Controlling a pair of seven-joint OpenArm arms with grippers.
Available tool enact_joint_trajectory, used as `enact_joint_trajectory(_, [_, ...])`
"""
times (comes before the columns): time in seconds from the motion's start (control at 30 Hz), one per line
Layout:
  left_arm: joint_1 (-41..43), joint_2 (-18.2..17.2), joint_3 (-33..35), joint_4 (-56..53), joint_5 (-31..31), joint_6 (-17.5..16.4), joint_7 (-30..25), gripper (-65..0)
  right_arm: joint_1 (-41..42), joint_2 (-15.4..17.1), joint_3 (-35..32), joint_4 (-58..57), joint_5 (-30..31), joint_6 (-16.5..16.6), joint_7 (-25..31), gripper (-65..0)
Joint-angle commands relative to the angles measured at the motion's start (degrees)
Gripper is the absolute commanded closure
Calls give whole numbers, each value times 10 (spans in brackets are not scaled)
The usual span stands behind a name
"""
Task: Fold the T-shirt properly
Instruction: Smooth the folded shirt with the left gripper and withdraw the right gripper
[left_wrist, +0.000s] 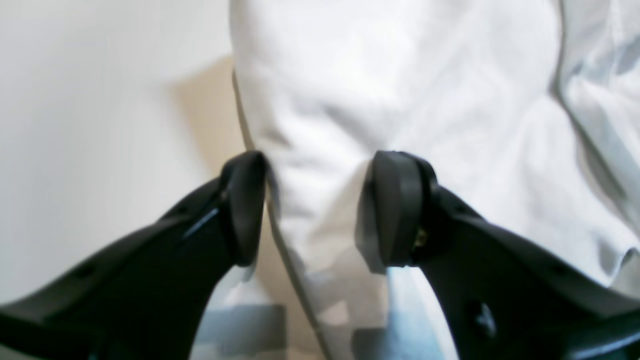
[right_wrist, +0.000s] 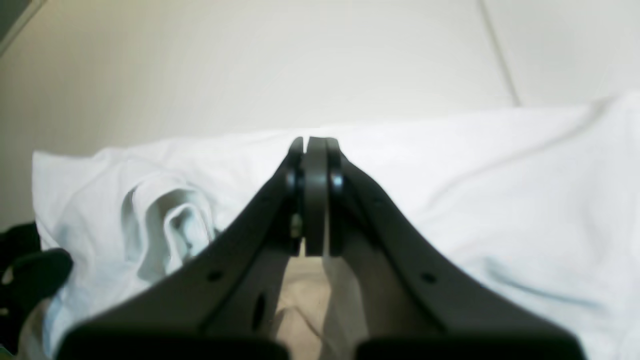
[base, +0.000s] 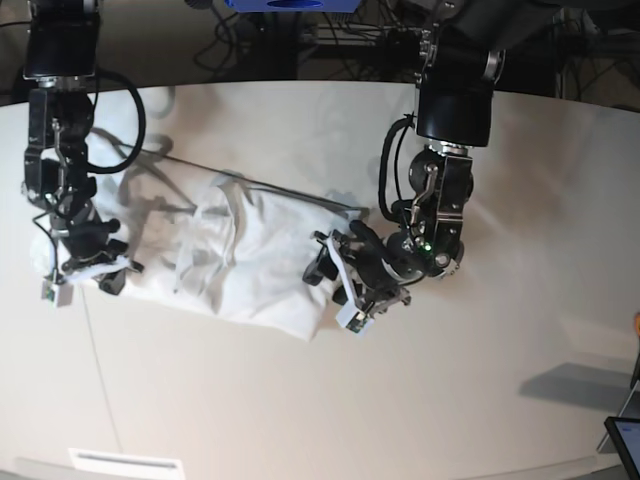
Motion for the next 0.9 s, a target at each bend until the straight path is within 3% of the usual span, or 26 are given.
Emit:
enact_joint_trajectory(0.0, [-9,-11,-1,7,-2,-2,-5,-341,6,7,17,10,4,6,14,-9])
enact_joint_trajectory(0.17, [21,-54,-7,43,-2,-2,-5,-341,-8,9,52,10,6,7,12,-13])
enact_joint_trajectory(0.43, [84,-116,-9,115,-3,-1,-5,-341,-14,10,58,10,6,7,-1,-115])
enact_joint_trajectory(0.7, [152,-123,-106,204,-3,-1,-4,-341,-18,11,58,10,6,7,-3,-120])
enact_joint_trajectory(0.87, [167,-129,-138,222,-3,-2,-3,-341,-12,11,89,10,6,8,-49,-160])
